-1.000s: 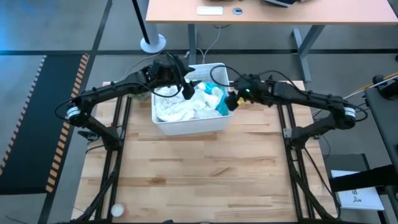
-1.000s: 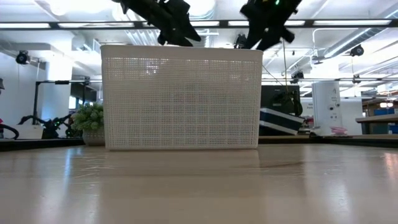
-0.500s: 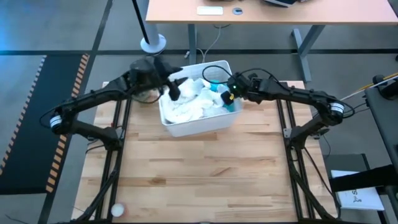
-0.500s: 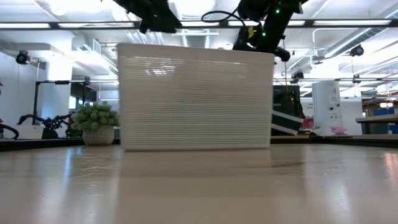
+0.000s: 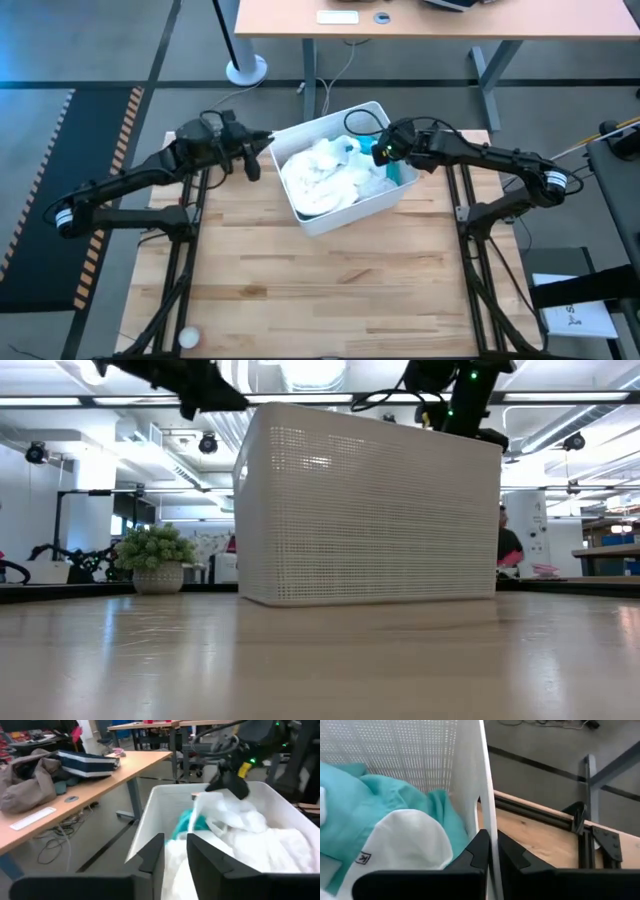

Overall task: Sort clothes
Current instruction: Return to Home Position

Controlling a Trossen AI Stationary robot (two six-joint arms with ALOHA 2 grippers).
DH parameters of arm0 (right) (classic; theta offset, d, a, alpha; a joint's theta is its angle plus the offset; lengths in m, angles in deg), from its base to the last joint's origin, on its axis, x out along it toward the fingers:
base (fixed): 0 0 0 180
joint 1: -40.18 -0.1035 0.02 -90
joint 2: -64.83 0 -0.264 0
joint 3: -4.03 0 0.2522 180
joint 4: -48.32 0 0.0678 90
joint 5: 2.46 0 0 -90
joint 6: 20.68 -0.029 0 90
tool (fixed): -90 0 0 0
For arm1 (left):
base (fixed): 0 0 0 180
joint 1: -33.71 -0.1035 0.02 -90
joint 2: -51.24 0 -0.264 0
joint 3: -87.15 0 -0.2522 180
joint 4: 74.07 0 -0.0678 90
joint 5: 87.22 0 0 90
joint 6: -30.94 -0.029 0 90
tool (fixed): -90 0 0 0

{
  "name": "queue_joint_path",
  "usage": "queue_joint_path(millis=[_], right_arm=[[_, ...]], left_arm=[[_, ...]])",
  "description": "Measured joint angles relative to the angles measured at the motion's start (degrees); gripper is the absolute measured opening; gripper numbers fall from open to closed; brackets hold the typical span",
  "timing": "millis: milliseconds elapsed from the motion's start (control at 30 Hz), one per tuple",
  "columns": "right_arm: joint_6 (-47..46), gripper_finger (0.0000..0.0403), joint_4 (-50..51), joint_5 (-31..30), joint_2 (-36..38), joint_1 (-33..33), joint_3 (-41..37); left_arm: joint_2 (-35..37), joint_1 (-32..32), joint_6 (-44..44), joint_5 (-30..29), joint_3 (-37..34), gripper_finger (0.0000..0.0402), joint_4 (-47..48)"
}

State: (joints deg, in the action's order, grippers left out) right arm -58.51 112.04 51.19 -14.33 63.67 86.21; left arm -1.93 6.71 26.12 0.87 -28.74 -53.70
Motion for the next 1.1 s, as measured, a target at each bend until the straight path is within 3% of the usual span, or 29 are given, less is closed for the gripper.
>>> queue_joint_path(millis=[267,400,600,733,933,1000,1100], right_arm=[[0.19,0.0017,1.92,-1.44,4.42,0.04,-0.82],[4.91,0.004,0.45,-3.75,9.27,0.04,3.14],[7.99,0.0079,1.32,-2.63,14.84,-0.6,7.2],[7.63,0.0093,9.53,-2.36,17.08,-0.53,7.29],[-1.48,0.004,28.0,-1.95,17.29,-0.58,5.51],[-2.77,0.0013,30.43,-1.2,17.32,-0.62,4.41],[-3.71,0.0008,30.51,1.78,17.37,-0.6,2.12]], left_arm=[[1.8,0.05,1.89,7.45,-8.06,0.0012,-0.6],[0.74,0.0,4.61,6.79,-12.89,0.0004,-2.92],[-0.72,0.02,9.28,5.66,-18.59,0.0001,-10.32],[-2.91,0.02,10.15,5.32,-19.36,0.0,-11.13],[-9.0,-0.13,9.62,0.86,-18.68,0.0,-15.9],[-11.48,-0.41,8.87,0.63,-18.09,0.0,-19.12],[-15.06,-0.98,7.85,-1.18,-16.89,0.0,-21.67]])
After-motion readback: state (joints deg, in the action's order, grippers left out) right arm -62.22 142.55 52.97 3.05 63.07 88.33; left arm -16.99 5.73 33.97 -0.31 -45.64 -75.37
